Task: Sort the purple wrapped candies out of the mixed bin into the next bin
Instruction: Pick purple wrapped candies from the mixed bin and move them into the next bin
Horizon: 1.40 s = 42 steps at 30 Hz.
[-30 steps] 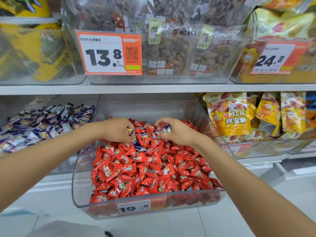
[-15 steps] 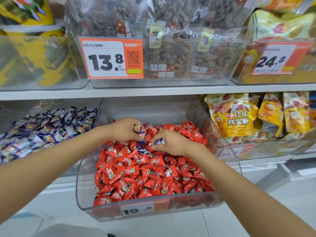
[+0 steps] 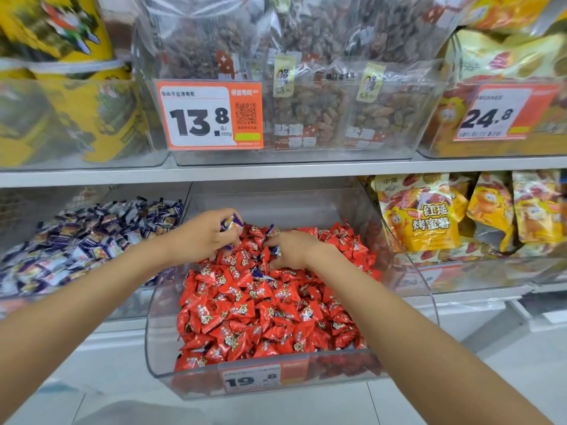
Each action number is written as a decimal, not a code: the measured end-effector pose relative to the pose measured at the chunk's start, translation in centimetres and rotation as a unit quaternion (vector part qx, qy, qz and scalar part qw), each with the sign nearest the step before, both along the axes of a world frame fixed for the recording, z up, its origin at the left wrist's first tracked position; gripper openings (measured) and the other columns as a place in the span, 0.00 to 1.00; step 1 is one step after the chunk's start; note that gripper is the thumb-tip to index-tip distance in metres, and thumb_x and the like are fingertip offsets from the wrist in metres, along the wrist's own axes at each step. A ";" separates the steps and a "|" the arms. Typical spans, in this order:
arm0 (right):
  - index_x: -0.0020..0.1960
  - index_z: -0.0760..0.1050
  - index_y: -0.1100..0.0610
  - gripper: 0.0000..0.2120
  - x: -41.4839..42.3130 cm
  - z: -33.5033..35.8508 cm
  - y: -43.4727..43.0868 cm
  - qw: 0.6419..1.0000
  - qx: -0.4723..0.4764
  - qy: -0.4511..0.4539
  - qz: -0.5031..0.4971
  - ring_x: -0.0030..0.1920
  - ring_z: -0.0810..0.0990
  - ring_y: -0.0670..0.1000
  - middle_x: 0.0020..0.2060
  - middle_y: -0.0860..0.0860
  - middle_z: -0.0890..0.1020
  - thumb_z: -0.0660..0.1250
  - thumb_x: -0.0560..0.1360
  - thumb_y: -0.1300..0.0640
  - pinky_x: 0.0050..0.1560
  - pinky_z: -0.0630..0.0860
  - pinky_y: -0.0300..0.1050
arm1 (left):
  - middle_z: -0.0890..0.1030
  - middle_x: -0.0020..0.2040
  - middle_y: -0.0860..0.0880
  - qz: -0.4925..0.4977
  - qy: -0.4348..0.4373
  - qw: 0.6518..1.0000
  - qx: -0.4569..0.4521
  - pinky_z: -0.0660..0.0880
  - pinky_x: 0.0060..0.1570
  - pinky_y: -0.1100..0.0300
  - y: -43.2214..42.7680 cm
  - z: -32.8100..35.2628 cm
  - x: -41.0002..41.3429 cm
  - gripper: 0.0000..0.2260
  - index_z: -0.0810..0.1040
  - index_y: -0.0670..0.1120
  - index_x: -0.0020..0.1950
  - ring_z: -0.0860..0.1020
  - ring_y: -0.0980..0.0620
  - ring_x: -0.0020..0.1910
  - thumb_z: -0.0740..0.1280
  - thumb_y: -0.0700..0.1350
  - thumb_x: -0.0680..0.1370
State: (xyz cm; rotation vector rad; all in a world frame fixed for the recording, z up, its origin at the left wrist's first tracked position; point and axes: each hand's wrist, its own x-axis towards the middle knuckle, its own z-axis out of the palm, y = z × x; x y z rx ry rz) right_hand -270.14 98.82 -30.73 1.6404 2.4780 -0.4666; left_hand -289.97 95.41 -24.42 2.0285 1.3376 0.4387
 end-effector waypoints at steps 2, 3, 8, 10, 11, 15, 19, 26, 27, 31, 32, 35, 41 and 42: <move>0.71 0.70 0.53 0.25 0.7 0.6 -0.3 0.998 -0.041 0.041 -0.003 0.66 0.73 0.58 0.70 0.53 0.72 0.70 0.76 0.49 0.62 0.71 0.49 | 0.81 0.39 0.47 0.001 -0.004 1.000 -0.008 0.63 0.22 0.70 -0.1 0.1 0.1 0.05 0.73 0.42 0.51 0.72 0.61 0.23 0.60 0.41 0.82; 0.69 0.73 0.53 0.23 1.1 0.8 -0.6 0.995 -0.062 0.075 -0.014 0.64 0.74 0.57 0.69 0.52 0.72 0.71 0.75 0.51 0.61 0.71 0.48 | 0.82 0.42 0.45 -0.003 -0.003 1.000 -0.011 0.63 0.22 0.70 -0.2 0.1 0.1 0.04 0.73 0.43 0.53 0.73 0.62 0.24 0.60 0.41 0.82; 0.50 0.78 0.53 0.07 4.6 1.6 -1.8 0.951 -0.101 0.276 -0.097 0.45 0.77 0.57 0.52 0.50 0.80 0.73 0.73 0.58 0.49 0.72 0.49 | 0.78 0.40 0.40 -0.005 0.016 1.000 -0.004 0.63 0.23 0.68 -0.2 0.1 0.3 0.04 0.72 0.46 0.55 0.71 0.61 0.21 0.60 0.40 0.82; 0.46 0.75 0.57 0.05 6.3 2.3 -2.8 0.931 -0.082 0.338 -0.115 0.37 0.71 0.53 0.39 0.48 0.77 0.71 0.75 0.60 0.40 0.69 0.45 | 0.79 0.39 0.42 0.000 -0.004 1.000 -0.010 0.69 0.25 0.66 0.1 0.0 0.6 0.02 0.72 0.46 0.52 0.75 0.60 0.26 0.61 0.41 0.81; 0.44 0.72 0.57 0.07 6.9 2.6 -3.3 0.924 -0.069 0.357 -0.120 0.36 0.69 0.51 0.36 0.47 0.75 0.71 0.75 0.60 0.39 0.68 0.43 | 0.80 0.38 0.43 -0.003 -0.015 1.000 -0.017 0.73 0.28 0.63 0.3 -0.2 0.8 0.00 0.73 0.46 0.50 0.78 0.57 0.29 0.63 0.42 0.81; 0.46 0.72 0.54 0.07 8.4 3.1 -5.0 0.918 -0.030 0.369 -0.140 0.35 0.70 0.48 0.37 0.48 0.74 0.70 0.75 0.62 0.39 0.69 0.44 | 0.76 0.36 0.48 -0.037 0.047 0.998 0.015 0.67 0.34 0.57 2.0 -1.8 2.2 0.10 0.73 0.50 0.48 0.69 0.53 0.29 0.72 0.51 0.74; 0.63 0.72 0.51 0.16 8.8 3.4 -6.1 0.922 0.010 0.359 -0.147 0.52 0.78 0.50 0.58 0.45 0.75 0.69 0.77 0.59 0.54 0.74 0.43 | 0.76 0.66 0.49 -0.040 0.136 0.988 0.055 0.71 0.59 0.57 5.2 -3.3 4.6 0.22 0.74 0.53 0.66 0.75 0.50 0.61 0.72 0.53 0.74; 0.60 0.74 0.50 0.13 9.0 3.0 -6.4 0.924 0.015 0.356 -0.140 0.32 0.77 0.46 0.44 0.45 0.79 0.69 0.77 0.59 0.37 0.75 0.39 | 0.80 0.58 0.51 -0.028 0.295 0.951 0.085 0.76 0.50 0.56 7.5 -6.5 6.6 0.15 0.78 0.56 0.55 0.77 0.48 0.54 0.74 0.55 0.71; 0.59 0.75 0.50 0.12 9.0 3.0 -6.4 0.924 0.015 0.355 -0.139 0.29 0.74 0.42 0.43 0.44 0.78 0.69 0.77 0.59 0.33 0.72 0.36 | 0.81 0.56 0.51 -0.028 0.281 0.956 0.080 0.76 0.50 0.55 7.5 -6.4 6.4 0.12 0.79 0.55 0.51 0.77 0.48 0.52 0.74 0.55 0.71; 0.61 0.75 0.50 0.13 8.7 3.1 -6.7 0.926 0.008 0.351 -0.137 0.39 0.80 0.49 0.52 0.47 0.79 0.69 0.77 0.57 0.43 0.77 0.43 | 0.79 0.44 0.50 -0.023 0.174 0.983 0.055 0.71 0.44 0.58 6.4 -4.3 5.4 0.10 0.79 0.48 0.44 0.76 0.50 0.45 0.72 0.54 0.73; 0.62 0.74 0.50 0.14 8.5 3.2 -6.9 0.927 0.004 0.350 -0.138 0.44 0.81 0.52 0.55 0.47 0.78 0.69 0.77 0.57 0.48 0.77 0.45 | 0.79 0.42 0.50 -0.024 0.151 0.987 0.049 0.69 0.41 0.59 5.7 -3.5 5.2 0.10 0.79 0.47 0.43 0.75 0.51 0.42 0.72 0.53 0.75; 0.62 0.75 0.51 0.15 7.8 3.7 -7.8 0.924 -0.008 0.358 -0.132 0.45 0.80 0.51 0.54 0.47 0.78 0.70 0.76 0.56 0.50 0.77 0.46 | 0.81 0.45 0.50 -0.030 0.117 0.992 0.042 0.70 0.42 0.59 3.4 -0.9 4.1 0.09 0.82 0.45 0.48 0.76 0.53 0.42 0.71 0.50 0.76; 0.57 0.75 0.51 0.11 3.0 6.0 -9.9 0.933 0.003 0.346 -0.101 0.33 0.72 0.39 0.46 0.44 0.76 0.70 0.76 0.53 0.38 0.70 0.35 | 0.81 0.61 0.49 0.002 0.054 0.996 0.066 0.72 0.52 0.66 -2.8 3.1 -0.8 0.15 0.81 0.44 0.61 0.77 0.58 0.54 0.70 0.49 0.77; 0.58 0.74 0.52 0.11 1.8 6.6 -10.3 0.934 0.005 0.343 -0.097 0.29 0.71 0.39 0.45 0.45 0.76 0.70 0.77 0.53 0.35 0.70 0.34 | 0.81 0.61 0.49 0.011 0.040 0.997 0.066 0.72 0.47 0.70 -3.8 3.5 -2.0 0.15 0.81 0.44 0.62 0.78 0.57 0.54 0.70 0.49 0.77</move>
